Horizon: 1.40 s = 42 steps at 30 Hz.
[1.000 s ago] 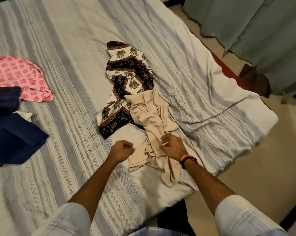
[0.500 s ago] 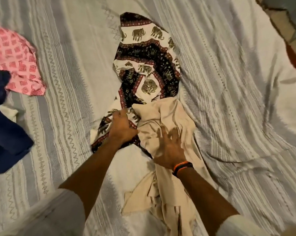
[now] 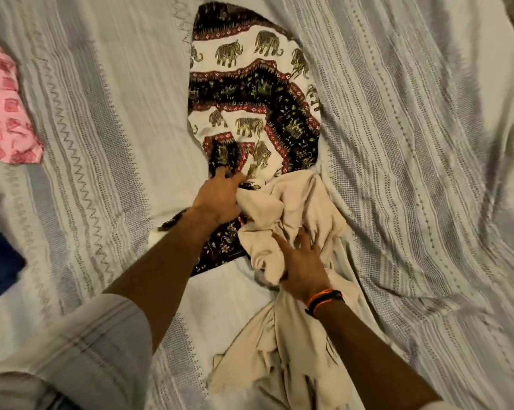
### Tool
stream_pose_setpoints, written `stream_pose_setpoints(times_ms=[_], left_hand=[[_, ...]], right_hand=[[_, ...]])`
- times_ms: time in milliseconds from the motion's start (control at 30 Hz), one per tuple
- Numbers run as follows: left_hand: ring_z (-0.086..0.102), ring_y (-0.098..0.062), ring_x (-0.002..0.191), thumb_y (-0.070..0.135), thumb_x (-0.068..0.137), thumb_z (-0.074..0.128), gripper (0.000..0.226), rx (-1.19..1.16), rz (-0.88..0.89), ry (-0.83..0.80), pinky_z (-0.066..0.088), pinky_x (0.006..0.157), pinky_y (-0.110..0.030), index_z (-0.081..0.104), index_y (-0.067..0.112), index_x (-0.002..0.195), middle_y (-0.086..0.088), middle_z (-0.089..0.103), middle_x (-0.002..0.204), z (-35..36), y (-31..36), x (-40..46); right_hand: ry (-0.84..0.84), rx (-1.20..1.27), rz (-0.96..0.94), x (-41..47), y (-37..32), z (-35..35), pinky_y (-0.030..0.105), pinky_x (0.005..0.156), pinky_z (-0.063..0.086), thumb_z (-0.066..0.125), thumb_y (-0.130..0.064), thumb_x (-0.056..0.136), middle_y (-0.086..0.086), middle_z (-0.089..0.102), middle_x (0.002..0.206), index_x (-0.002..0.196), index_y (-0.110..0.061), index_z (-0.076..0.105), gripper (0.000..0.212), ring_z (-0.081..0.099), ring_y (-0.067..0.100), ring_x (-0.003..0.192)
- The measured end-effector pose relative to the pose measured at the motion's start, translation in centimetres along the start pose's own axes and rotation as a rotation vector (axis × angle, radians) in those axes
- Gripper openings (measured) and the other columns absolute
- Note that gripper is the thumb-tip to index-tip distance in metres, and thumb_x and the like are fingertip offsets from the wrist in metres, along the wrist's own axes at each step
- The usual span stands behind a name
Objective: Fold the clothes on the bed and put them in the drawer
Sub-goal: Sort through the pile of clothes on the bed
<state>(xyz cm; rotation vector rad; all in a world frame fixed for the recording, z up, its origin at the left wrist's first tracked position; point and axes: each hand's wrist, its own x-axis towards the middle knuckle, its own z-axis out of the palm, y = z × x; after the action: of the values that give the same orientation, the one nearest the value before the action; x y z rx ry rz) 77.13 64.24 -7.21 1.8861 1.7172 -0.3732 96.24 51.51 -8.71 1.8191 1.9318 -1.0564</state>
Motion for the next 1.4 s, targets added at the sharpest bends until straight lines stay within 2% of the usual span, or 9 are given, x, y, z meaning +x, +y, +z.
stream_pose_setpoints(times_ms=[233, 367, 500, 567, 900, 1033, 1167, 1300, 1400], left_hand=[[0.066, -0.026, 0.093, 0.003, 0.087, 0.048, 0.052, -0.534, -0.225, -0.113, 0.057, 0.089, -0.038, 0.057, 0.022, 0.134, -0.015, 0.064, 0.124, 2.0, 2.0, -11.5], [0.062, -0.033, 0.109, 0.003, 0.087, 0.047, 0.046, -0.861, -0.320, -0.043, 0.052, 0.096, -0.044, 0.063, 0.018, 0.128, -0.012, 0.064, 0.126, 2.4, 2.1, -19.5], [0.065, -0.015, 0.096, 0.006, 0.092, 0.054, 0.035, -1.065, -0.294, 0.013, 0.054, 0.073, -0.028, 0.066, 0.017, 0.123, -0.005, 0.069, 0.117, 1.1, 2.3, -26.6], [0.066, -0.014, 0.097, -0.003, 0.089, 0.052, 0.046, -1.094, -0.258, 0.046, 0.051, 0.064, -0.020, 0.060, 0.015, 0.130, -0.007, 0.065, 0.125, 0.6, 2.1, -30.2], [0.063, -0.022, 0.095, -0.013, 0.073, 0.059, 0.058, -1.234, -0.135, 0.234, 0.052, 0.067, -0.029, 0.058, 0.011, 0.126, -0.011, 0.067, 0.110, -0.5, 1.3, -48.4], [0.063, -0.020, 0.098, -0.014, 0.073, 0.058, 0.061, -1.320, -0.117, 0.339, 0.052, 0.070, -0.027, 0.056, 0.011, 0.130, -0.008, 0.067, 0.112, 0.3, -0.1, -55.3], [0.064, -0.023, 0.103, -0.009, 0.072, 0.058, 0.060, -1.336, -0.105, 0.434, 0.054, 0.087, -0.037, 0.057, 0.012, 0.128, -0.009, 0.069, 0.113, 1.4, -2.1, -61.8], [0.066, -0.019, 0.094, -0.012, 0.075, 0.058, 0.053, -1.386, -0.087, 0.487, 0.054, 0.075, -0.029, 0.059, 0.011, 0.123, -0.005, 0.070, 0.104, 2.9, -4.3, -68.3], [0.067, -0.018, 0.083, -0.011, 0.075, 0.061, 0.051, -1.408, -0.113, 0.533, 0.054, 0.061, -0.024, 0.059, 0.015, 0.119, -0.005, 0.071, 0.102, 4.2, -7.1, -73.1]], right_hand=[[0.096, 0.554, 0.067, -6.3, -2.0, -3.2, 0.021, 0.086, 0.040, 0.053, -0.029, 0.064, 0.016, 0.068, 0.120, 0.119, -0.004, 0.068, 0.062, 0.061, 0.032, 0.112], [0.189, 0.875, 0.092, -12.3, -3.8, -1.7, 0.027, 0.089, 0.052, 0.071, -0.013, 0.083, -0.003, 0.073, 0.108, 0.110, -0.014, 0.071, 0.027, 0.067, 0.014, 0.103], [0.285, 1.027, 0.097, -17.7, -6.0, -0.6, 0.018, 0.083, 0.053, 0.056, 0.004, 0.084, -0.005, 0.073, 0.104, 0.111, -0.018, 0.070, 0.037, 0.067, 0.014, 0.097], [0.339, 1.040, 0.071, -21.0, -7.5, -0.6, 0.013, 0.075, 0.049, 0.052, 0.006, 0.089, -0.007, 0.071, 0.099, 0.108, -0.019, 0.068, 0.035, 0.064, 0.010, 0.089], [0.551, 0.900, -0.221, -36.2, -14.3, 0.9, 0.047, 0.081, 0.054, 0.049, -0.011, 0.066, 0.002, 0.070, 0.087, 0.085, -0.020, 0.063, 0.026, 0.067, 0.025, 0.086], [0.400, 0.859, -0.497, -41.7, -17.0, 3.0, 0.045, 0.087, 0.050, 0.064, 0.012, 0.072, 0.018, 0.059, 0.108, 0.129, -0.019, 0.043, 0.068, 0.060, 0.025, 0.092], [0.273, 0.726, -0.755, -44.9, -20.1, 7.2, 0.036, 0.108, 0.045, 0.099, -0.021, 0.048, 0.002, 0.055, 0.136, 0.143, -0.026, 0.035, 0.115, 0.054, 0.013, 0.127], [0.482, 0.774, -0.773, -48.8, -24.4, 11.2, 0.013, 0.089, 0.048, 0.097, -0.015, 0.047, -0.003, 0.065, 0.116, 0.126, -0.031, 0.048, 0.094, 0.061, -0.007, 0.102], [0.596, 0.709, -0.776, -51.1, -27.0, 14.1, 0.017, 0.072, 0.051, 0.087, -0.007, 0.060, -0.009, 0.067, 0.093, 0.116, -0.028, 0.055, 0.068, 0.063, -0.005, 0.079]])
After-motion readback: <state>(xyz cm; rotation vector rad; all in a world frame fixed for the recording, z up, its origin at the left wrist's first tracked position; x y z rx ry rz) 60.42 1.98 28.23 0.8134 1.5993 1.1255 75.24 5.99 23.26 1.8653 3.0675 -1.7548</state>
